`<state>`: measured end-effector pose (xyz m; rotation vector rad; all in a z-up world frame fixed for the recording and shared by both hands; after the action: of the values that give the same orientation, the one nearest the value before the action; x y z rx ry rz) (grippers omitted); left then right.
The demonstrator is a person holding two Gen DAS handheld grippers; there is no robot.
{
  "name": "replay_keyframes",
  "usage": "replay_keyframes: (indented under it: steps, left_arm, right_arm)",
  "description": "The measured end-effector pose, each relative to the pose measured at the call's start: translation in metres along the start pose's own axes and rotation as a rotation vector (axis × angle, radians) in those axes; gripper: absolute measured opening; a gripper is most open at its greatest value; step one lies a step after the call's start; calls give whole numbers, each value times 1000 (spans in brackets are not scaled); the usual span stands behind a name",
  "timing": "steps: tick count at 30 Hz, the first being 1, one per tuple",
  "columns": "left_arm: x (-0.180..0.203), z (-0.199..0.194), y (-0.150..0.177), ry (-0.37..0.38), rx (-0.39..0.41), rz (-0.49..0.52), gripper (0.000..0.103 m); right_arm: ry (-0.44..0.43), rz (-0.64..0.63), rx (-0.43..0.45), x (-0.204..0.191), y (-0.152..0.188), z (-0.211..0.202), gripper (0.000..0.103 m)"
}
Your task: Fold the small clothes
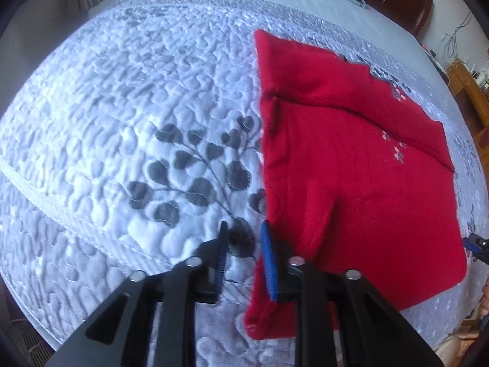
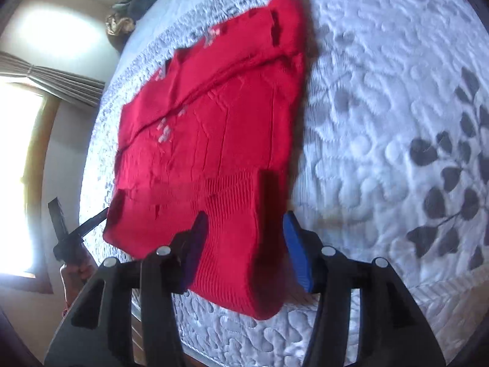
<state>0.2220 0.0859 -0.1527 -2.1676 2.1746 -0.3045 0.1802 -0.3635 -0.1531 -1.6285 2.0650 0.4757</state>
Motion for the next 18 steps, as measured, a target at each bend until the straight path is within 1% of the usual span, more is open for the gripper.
replay_keyframes:
  steps: [1,3,5,7,9,12,16,18]
  left_arm:
    - [-2,-5,0,-23,20,8,34]
    - [-2,-10,2,-41,43,26,37]
    - [3,-15,1,-35,58,54,39]
    - [9,-18,0,-28,65,81,45]
    - [17,-18,-2,-25,68,105,47]
    - [28,-12,-7,-46,59,139,50]
    - [37,0,-10,-66,37,183,55]
    - [41,6,-12,-99,33,211,56]
  right_arm:
    - [-16,-5,15,2,1,-6,52]
    - [-43,-14,33,5,1,-12,51]
    - [-70,-29,37,4,1,-16,49]
    - [-81,-44,25,2,1,-16,49]
    - [-79,-54,1,0,0,-13,47]
    - [-69,-60,-47,-3,-5,1,46]
    - [-48,-53,-75,-2,-9,13,43]
    - [-38,-59,-84,-2,-14,18,41]
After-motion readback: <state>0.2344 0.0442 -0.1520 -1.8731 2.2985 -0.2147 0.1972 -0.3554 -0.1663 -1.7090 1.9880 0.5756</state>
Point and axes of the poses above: each gripper's, at about its wrist camera, not at the fingertips, and z roughly the way its jaws point, x to its right, y to its underside, the point moved 2 cm from there along z, roughly the way its jaws point, and after that the axes turned 9 degrees about -x, right-handed, at the moved point
